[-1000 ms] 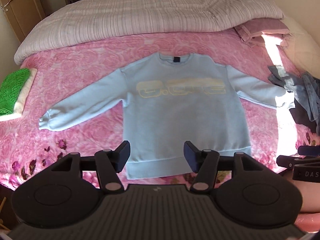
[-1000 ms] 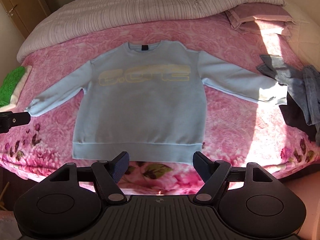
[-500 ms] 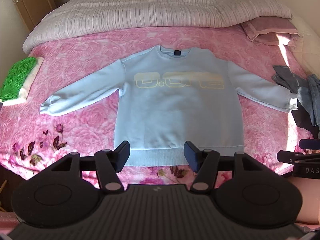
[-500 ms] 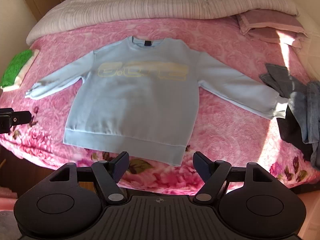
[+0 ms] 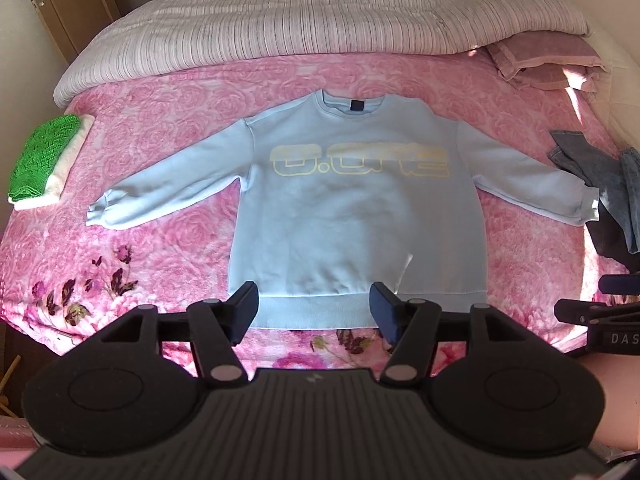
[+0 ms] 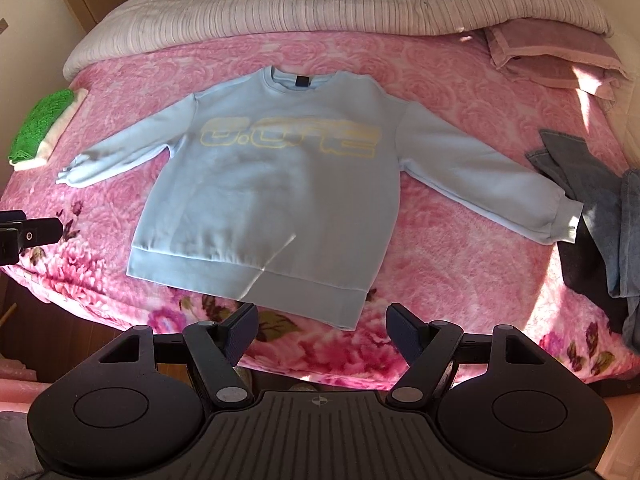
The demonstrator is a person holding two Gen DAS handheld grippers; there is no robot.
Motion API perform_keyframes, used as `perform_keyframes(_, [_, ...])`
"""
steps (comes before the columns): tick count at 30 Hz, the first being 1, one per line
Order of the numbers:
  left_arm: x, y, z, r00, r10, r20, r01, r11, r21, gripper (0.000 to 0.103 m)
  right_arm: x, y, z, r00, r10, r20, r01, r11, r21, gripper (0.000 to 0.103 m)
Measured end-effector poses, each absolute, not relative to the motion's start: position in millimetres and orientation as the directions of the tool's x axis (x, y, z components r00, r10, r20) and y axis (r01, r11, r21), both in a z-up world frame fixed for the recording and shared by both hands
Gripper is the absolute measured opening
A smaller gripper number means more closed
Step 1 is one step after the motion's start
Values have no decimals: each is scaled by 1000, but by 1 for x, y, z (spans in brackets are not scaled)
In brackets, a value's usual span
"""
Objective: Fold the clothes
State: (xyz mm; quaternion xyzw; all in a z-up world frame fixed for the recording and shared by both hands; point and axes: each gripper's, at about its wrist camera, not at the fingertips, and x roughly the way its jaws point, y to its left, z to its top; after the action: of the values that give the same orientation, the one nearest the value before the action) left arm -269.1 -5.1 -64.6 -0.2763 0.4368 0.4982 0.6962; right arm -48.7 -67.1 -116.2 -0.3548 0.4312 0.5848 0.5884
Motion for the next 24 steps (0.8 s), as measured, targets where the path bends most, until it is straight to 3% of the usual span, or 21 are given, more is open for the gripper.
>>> perform_keyframes(24, [-271, 31, -70, 147, 452, -880, -929, 367, 34, 59, -53, -36, -118, -45, 378, -925, -997, 48, 68, 74])
